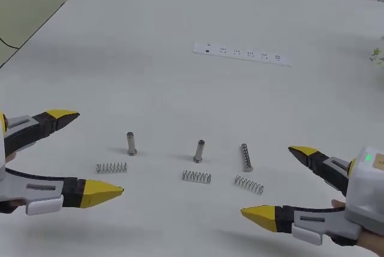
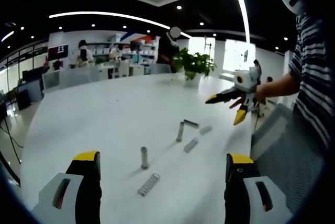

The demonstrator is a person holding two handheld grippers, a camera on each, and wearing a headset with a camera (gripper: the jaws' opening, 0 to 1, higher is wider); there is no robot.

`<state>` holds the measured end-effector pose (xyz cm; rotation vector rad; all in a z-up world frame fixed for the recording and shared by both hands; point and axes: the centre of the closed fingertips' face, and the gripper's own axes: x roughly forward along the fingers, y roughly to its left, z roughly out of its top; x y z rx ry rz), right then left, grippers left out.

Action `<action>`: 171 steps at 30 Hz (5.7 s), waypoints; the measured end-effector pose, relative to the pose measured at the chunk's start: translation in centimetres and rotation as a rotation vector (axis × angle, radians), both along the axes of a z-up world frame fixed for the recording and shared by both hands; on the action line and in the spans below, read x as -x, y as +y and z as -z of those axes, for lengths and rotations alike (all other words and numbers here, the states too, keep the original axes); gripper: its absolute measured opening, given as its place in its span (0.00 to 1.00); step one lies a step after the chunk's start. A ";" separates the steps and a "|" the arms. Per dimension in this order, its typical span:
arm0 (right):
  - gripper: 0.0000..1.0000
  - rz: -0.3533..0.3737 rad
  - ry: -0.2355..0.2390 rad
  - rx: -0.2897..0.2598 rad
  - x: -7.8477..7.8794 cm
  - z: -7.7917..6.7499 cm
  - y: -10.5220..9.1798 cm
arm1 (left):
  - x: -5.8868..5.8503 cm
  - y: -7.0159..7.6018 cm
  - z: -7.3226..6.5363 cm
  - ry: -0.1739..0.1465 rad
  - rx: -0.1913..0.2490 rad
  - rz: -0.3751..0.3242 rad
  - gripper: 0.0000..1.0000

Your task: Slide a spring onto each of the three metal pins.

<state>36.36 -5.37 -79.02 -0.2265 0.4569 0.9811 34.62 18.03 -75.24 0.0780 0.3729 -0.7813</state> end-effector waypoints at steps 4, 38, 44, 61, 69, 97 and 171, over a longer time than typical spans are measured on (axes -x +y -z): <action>0.95 0.003 -0.001 0.008 -0.2 0.1 -0.1 | 0.0 0.0 0.1 0.003 0.001 -0.002 0.97; 0.50 0.052 0.117 0.053 -4.2 -0.3 0.3 | 0.5 0.4 0.6 0.014 -0.001 -0.015 0.96; 0.39 0.079 0.159 0.095 -5.7 0.3 0.7 | 0.5 0.6 0.7 0.015 0.001 -0.022 0.96; 0.19 0.208 0.346 0.155 -8.5 3.6 1.4 | 0.5 0.3 1.0 0.025 -0.001 -0.015 0.95; 0.16 0.234 0.405 0.198 -8.5 5.2 1.4 | 0.6 0.3 1.1 0.026 0.001 -0.014 0.95; 0.05 0.269 0.413 0.320 -9.0 6.9 1.5 | 1.0 0.2 1.4 0.037 -0.009 -0.010 0.94; 0.14 0.191 0.172 0.232 -5.1 2.7 -0.7 | 1.3 -0.4 1.3 0.030 -0.015 0.001 0.94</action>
